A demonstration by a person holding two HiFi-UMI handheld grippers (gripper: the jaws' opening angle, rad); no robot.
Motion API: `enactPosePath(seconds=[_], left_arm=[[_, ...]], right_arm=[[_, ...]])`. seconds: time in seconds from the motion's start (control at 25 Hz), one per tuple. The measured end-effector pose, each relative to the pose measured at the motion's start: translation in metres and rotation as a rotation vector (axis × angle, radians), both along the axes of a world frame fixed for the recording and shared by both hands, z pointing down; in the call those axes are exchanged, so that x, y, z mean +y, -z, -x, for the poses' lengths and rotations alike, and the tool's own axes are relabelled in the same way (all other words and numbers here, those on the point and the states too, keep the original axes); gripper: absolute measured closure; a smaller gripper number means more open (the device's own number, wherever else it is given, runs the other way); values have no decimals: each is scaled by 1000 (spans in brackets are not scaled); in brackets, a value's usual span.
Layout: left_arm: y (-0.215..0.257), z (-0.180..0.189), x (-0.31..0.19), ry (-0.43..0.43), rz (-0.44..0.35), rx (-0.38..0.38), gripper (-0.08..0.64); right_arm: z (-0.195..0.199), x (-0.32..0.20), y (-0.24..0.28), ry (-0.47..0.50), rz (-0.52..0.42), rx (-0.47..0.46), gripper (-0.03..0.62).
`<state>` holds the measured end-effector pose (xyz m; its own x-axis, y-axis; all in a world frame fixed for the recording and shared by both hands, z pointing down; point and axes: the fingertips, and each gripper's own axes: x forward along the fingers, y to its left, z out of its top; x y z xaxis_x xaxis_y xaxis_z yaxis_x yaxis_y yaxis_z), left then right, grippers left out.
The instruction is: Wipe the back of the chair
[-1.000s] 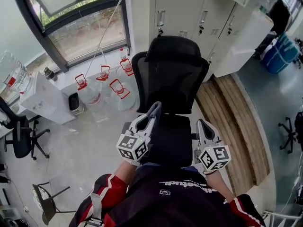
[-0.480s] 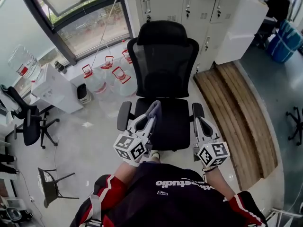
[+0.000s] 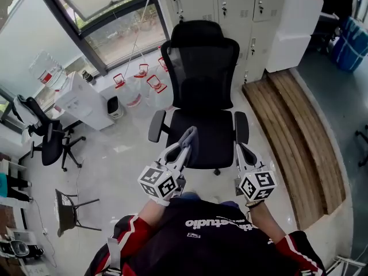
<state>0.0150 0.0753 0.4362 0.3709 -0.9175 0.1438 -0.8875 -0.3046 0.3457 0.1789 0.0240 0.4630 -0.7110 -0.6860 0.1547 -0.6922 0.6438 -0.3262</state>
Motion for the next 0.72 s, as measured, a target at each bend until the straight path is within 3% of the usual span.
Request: enactPosePath(seconds=[0.36,0.72], left_arm=[[34,9,60,4,-55,-50,500],[69,64,168,39,-139,-112,500]], right_arm=[[-3,63,17,-9,-2,-31,579],[21,172,60,-59,-88,19,580]])
